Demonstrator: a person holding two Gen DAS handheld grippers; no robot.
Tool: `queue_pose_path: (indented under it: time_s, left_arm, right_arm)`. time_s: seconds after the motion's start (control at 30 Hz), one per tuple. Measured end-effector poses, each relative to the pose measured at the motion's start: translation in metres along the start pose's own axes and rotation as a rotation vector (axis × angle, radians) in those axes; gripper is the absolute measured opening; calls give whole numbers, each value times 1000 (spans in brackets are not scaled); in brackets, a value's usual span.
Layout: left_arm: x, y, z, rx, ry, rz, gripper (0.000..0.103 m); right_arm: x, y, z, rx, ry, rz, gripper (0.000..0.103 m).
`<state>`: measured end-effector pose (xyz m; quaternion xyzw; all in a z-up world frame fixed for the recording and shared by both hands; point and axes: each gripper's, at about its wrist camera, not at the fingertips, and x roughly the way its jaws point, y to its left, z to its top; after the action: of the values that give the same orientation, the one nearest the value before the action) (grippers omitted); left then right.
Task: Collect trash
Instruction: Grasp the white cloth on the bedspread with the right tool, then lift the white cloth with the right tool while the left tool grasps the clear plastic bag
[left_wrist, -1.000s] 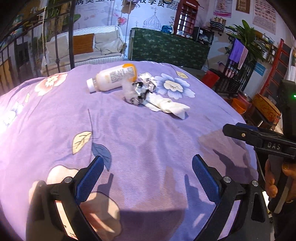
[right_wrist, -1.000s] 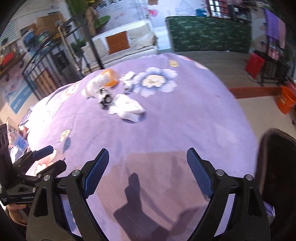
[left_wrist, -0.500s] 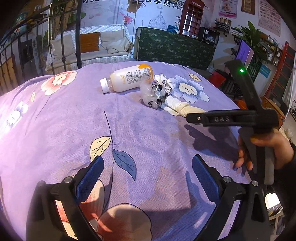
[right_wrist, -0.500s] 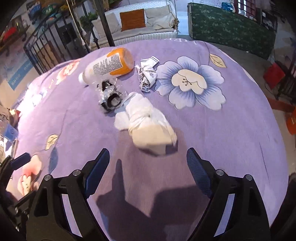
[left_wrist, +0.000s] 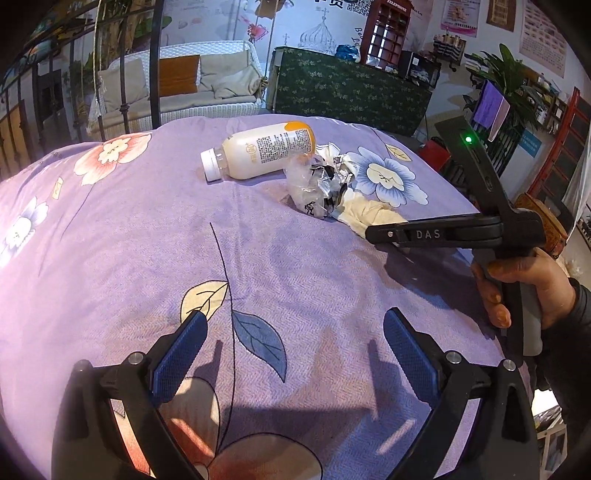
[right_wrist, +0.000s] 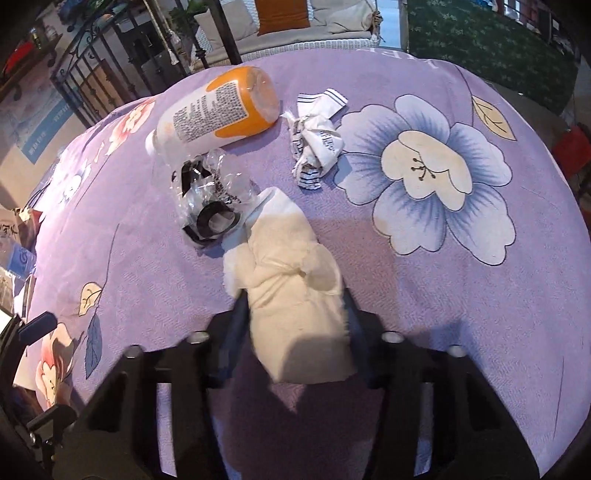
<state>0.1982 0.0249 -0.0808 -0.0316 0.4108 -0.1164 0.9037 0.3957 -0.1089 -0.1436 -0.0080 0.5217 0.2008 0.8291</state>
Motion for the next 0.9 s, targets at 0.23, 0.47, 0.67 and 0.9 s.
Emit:
queue_pose_path:
  time_s: [0.23,0.47,0.67,0.9]
  left_arm:
    - [6,0,15,3,-1,-8,94]
    - [29,-13,37,43,14,-8,94]
    - [63,-25,63,41,46,-5,94]
    - [100,-33,90,33,76,10,94]
  right_arm:
    - [-18,4,-14,-30,-54,-47,21]
    - [-55,-12,-29,48,-132,-82,21]
    - [-89,-33,-50,159,-183,-84,21]
    - [-112,-42,-78,220,-213,-78,21]
